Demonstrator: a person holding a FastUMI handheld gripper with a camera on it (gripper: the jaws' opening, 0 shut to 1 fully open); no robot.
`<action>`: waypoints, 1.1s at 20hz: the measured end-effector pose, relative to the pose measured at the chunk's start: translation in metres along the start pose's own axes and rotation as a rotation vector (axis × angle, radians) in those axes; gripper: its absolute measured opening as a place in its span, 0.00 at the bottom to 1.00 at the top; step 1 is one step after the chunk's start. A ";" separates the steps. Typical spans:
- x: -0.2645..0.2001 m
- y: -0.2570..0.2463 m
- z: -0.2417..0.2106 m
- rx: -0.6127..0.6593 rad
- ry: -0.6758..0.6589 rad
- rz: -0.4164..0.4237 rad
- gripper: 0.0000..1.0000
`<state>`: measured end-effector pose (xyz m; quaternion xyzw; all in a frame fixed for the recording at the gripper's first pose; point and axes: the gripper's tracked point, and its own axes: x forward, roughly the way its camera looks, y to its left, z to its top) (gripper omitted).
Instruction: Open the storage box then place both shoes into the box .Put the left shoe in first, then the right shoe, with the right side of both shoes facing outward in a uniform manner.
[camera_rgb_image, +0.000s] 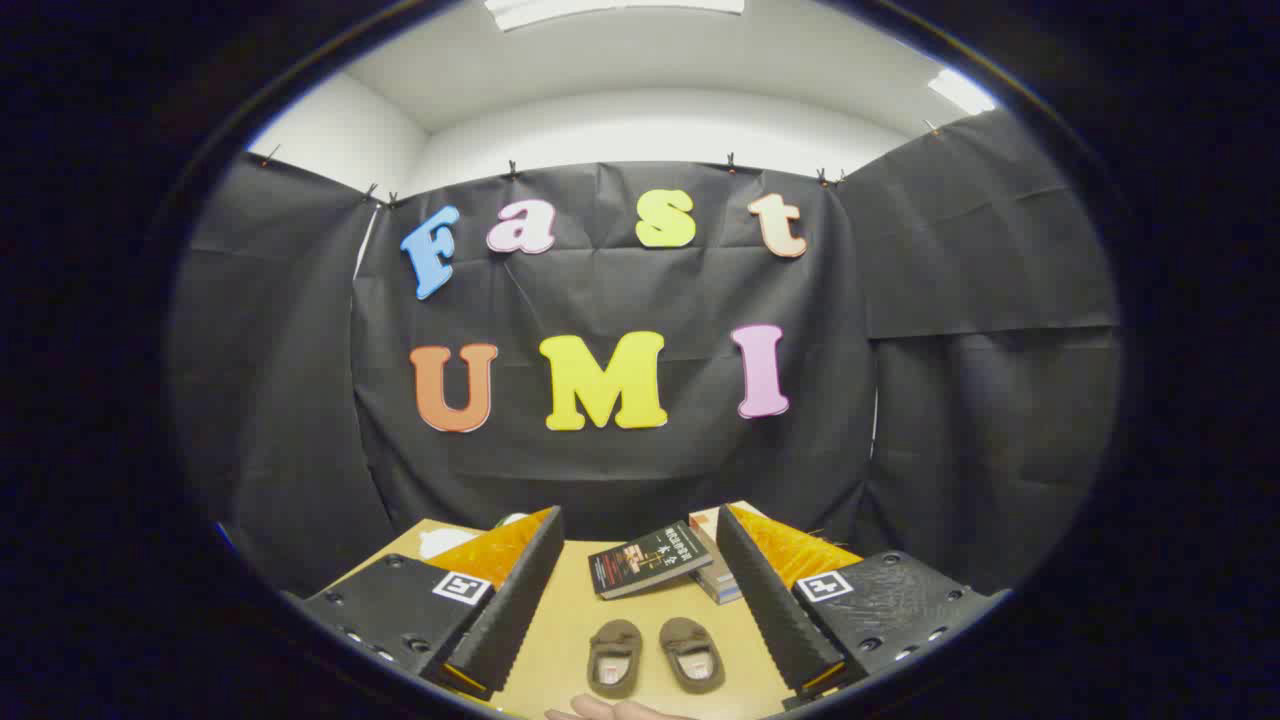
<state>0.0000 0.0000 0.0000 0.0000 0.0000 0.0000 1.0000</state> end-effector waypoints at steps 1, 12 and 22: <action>0.002 0.000 -0.001 -0.002 0.004 0.002 0.95; 0.021 -0.025 -0.012 -0.013 0.016 -0.023 0.95; 0.071 0.056 -0.100 -0.019 0.191 0.202 0.96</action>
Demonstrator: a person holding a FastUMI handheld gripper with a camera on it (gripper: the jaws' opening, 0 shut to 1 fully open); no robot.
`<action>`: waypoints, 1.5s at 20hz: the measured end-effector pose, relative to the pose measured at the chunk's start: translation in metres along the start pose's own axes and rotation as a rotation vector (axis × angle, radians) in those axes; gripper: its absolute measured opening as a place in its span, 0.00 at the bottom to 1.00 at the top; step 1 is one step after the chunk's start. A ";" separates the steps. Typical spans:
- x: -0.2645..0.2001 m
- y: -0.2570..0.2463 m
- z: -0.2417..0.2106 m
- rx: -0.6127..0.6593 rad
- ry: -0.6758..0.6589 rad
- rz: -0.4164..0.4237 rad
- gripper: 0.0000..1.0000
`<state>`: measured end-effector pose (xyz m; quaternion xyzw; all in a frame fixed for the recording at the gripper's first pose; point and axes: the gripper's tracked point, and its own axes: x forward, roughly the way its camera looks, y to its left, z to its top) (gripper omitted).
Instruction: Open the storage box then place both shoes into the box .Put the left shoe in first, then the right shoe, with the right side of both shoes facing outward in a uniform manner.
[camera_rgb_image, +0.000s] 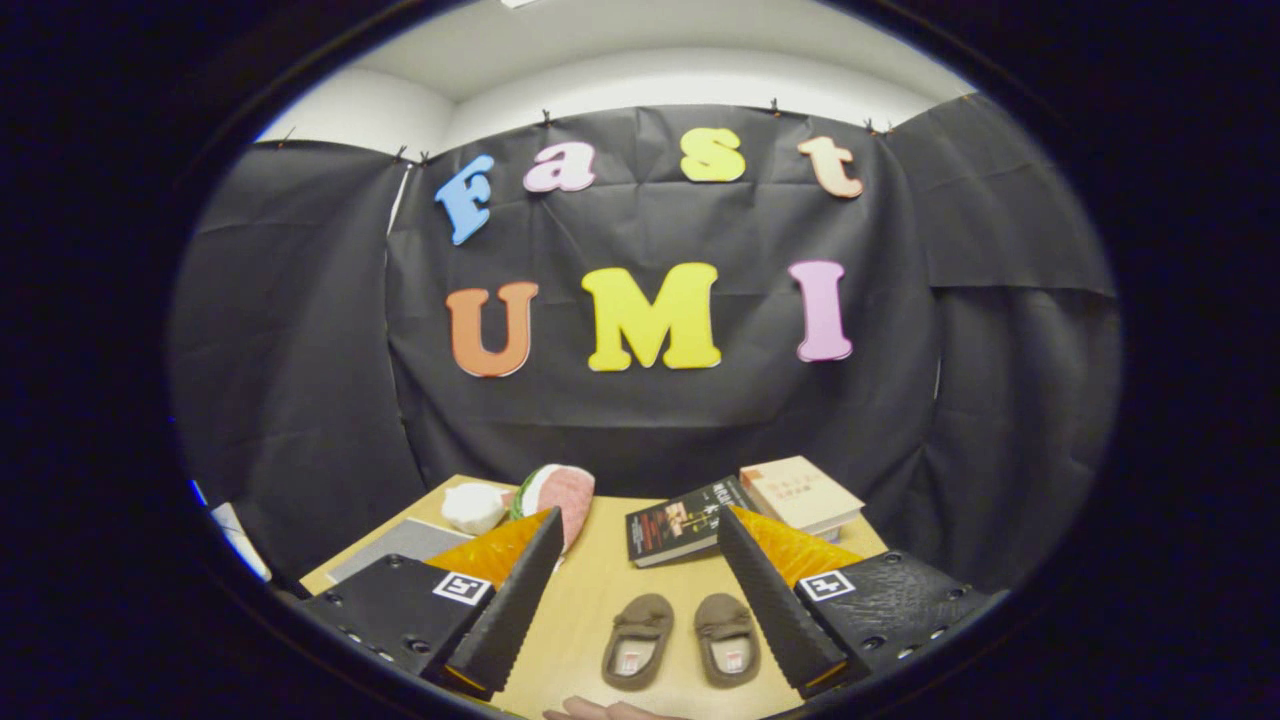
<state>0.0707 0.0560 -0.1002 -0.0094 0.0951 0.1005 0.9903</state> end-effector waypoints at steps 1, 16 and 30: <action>0.010 0.018 -0.012 0.006 0.036 0.054 0.96; 0.139 0.168 -0.187 0.193 0.592 0.359 0.96; 0.154 0.195 -0.221 0.630 0.832 0.500 0.93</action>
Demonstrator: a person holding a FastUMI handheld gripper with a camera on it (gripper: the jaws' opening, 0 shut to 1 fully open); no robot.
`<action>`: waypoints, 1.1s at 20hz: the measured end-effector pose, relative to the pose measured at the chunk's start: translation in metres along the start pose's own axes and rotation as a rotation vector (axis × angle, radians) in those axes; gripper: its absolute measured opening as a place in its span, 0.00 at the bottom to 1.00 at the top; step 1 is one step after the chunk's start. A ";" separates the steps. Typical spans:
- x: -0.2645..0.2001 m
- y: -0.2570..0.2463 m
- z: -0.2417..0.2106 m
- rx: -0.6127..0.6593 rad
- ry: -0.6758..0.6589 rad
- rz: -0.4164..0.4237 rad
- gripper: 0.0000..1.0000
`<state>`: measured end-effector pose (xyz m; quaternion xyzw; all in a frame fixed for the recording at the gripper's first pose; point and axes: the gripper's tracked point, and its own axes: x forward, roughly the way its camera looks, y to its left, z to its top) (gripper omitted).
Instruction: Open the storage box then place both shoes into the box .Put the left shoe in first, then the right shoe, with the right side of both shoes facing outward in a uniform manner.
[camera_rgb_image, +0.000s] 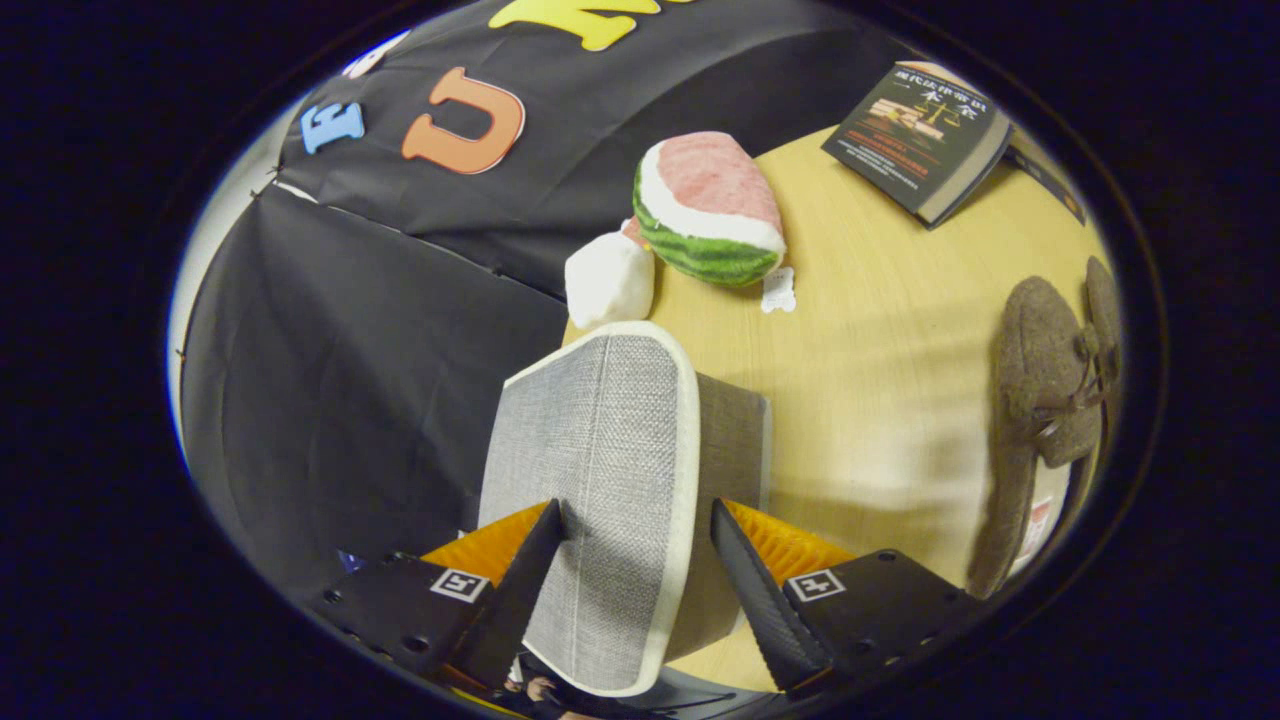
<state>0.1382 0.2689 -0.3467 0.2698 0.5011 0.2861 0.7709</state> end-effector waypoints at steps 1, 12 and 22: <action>-0.002 0.001 0.000 -0.011 -0.006 -0.016 0.83; -0.018 0.021 -0.005 -0.031 -0.012 -0.082 0.01; -0.057 0.130 0.005 -0.182 -0.041 -0.038 0.01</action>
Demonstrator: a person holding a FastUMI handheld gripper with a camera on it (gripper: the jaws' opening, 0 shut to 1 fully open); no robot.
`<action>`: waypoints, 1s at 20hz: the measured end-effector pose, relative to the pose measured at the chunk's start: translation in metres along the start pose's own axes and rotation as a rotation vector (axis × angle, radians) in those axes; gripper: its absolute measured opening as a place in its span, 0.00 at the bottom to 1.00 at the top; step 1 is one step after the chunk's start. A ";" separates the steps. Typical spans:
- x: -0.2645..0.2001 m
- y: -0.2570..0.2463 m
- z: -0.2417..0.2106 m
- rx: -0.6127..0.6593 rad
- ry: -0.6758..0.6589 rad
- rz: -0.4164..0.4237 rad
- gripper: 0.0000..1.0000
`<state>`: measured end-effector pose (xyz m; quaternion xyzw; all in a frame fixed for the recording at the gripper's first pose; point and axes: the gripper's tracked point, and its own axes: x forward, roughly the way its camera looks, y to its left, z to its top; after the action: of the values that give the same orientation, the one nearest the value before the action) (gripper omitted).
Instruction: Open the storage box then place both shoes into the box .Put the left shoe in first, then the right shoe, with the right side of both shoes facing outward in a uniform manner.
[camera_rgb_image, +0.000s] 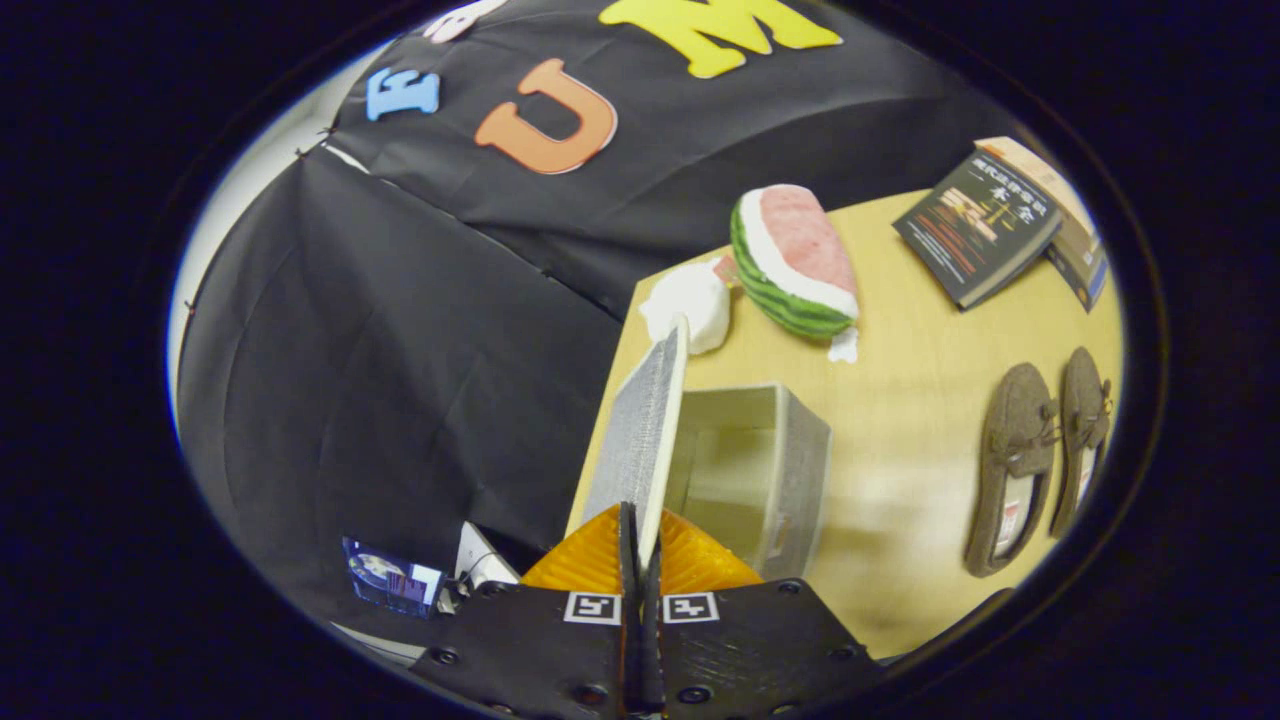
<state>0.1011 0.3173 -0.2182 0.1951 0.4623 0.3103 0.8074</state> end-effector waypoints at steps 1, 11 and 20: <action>0.003 0.011 0.003 -0.022 0.001 -0.007 0.01; 0.072 0.121 0.008 -0.012 0.059 0.039 0.01; 0.117 0.182 0.004 -0.056 0.083 0.070 0.63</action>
<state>0.0909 0.5300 -0.1795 0.1753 0.4795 0.3591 0.7813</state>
